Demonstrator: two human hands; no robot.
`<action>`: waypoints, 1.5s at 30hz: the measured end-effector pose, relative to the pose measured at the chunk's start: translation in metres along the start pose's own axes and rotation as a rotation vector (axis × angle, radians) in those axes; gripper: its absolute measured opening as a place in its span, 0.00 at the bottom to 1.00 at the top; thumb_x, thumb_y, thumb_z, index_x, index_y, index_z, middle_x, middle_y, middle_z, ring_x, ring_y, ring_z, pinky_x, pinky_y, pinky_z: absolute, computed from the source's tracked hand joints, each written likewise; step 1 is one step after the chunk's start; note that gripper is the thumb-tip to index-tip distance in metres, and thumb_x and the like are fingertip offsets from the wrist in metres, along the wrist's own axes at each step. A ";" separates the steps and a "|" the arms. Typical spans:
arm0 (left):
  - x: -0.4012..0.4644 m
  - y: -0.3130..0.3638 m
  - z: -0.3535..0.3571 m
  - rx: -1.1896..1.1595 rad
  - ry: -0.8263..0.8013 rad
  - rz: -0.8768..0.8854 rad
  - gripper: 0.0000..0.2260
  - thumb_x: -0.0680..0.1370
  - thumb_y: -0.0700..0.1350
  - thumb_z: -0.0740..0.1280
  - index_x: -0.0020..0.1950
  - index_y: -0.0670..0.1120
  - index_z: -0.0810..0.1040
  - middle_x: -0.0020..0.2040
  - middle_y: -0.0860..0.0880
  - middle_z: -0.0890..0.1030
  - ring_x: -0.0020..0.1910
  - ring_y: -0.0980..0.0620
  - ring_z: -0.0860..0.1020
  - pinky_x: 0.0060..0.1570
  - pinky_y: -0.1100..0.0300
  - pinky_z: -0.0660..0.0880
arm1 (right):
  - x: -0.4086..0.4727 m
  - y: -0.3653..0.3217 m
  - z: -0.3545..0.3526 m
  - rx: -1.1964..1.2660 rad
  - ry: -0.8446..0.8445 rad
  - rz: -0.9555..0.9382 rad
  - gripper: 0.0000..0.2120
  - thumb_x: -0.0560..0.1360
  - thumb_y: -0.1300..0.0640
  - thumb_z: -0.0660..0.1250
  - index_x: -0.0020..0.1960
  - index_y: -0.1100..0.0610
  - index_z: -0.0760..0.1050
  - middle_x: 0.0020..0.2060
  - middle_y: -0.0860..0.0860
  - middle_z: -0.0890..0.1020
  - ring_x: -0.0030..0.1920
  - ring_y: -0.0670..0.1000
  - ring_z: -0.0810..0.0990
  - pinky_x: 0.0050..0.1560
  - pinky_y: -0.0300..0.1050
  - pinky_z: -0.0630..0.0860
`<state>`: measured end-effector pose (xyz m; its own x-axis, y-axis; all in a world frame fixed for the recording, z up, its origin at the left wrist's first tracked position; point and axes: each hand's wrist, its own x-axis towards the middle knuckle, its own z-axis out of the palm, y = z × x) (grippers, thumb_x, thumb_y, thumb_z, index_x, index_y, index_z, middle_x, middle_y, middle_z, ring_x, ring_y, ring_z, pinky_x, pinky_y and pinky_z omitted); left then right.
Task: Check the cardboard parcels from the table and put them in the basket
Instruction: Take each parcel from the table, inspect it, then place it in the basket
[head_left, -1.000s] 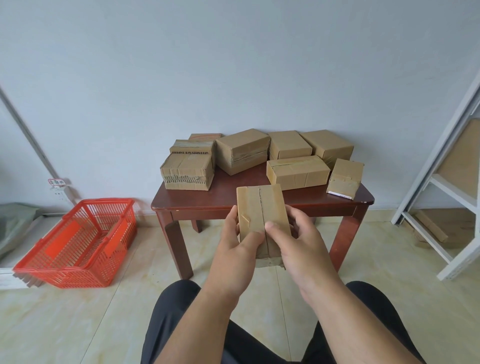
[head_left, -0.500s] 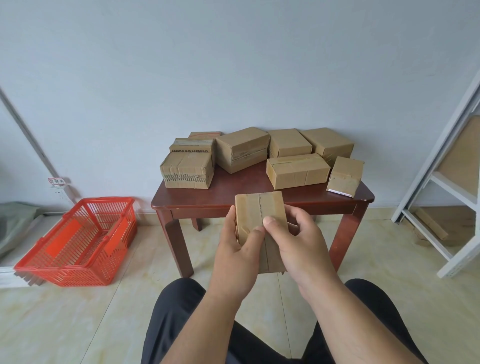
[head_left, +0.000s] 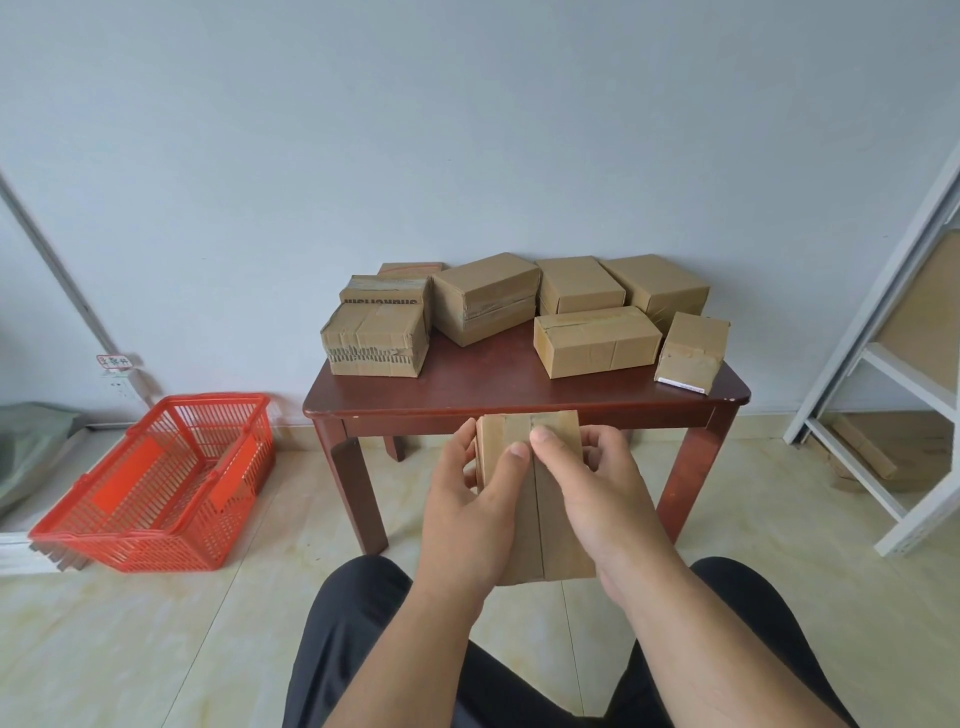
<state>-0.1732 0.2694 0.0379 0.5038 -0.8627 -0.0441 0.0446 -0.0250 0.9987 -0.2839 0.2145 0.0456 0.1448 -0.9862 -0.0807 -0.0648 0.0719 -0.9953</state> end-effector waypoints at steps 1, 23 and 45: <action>0.000 0.000 0.000 0.000 0.002 0.005 0.21 0.80 0.58 0.70 0.73 0.61 0.73 0.61 0.60 0.82 0.57 0.64 0.81 0.51 0.63 0.77 | 0.000 0.001 0.000 -0.005 -0.004 -0.001 0.18 0.76 0.36 0.72 0.58 0.46 0.74 0.53 0.44 0.82 0.54 0.45 0.81 0.48 0.44 0.74; -0.004 0.008 0.003 0.065 -0.048 0.086 0.15 0.83 0.60 0.65 0.67 0.58 0.78 0.57 0.61 0.84 0.56 0.63 0.80 0.54 0.64 0.76 | -0.007 -0.006 0.005 0.011 -0.067 -0.063 0.13 0.80 0.38 0.66 0.60 0.43 0.71 0.55 0.39 0.79 0.54 0.40 0.78 0.45 0.36 0.71; 0.009 0.004 0.004 -0.025 0.086 0.114 0.17 0.80 0.45 0.72 0.66 0.60 0.75 0.60 0.60 0.83 0.63 0.61 0.80 0.61 0.54 0.81 | -0.008 0.003 0.004 -0.021 -0.011 -0.132 0.18 0.80 0.51 0.72 0.65 0.38 0.72 0.55 0.37 0.83 0.52 0.34 0.83 0.48 0.37 0.81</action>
<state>-0.1716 0.2599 0.0420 0.5790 -0.8126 0.0663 0.0036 0.0839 0.9965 -0.2811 0.2230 0.0431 0.1640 -0.9852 0.0497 -0.0652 -0.0612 -0.9960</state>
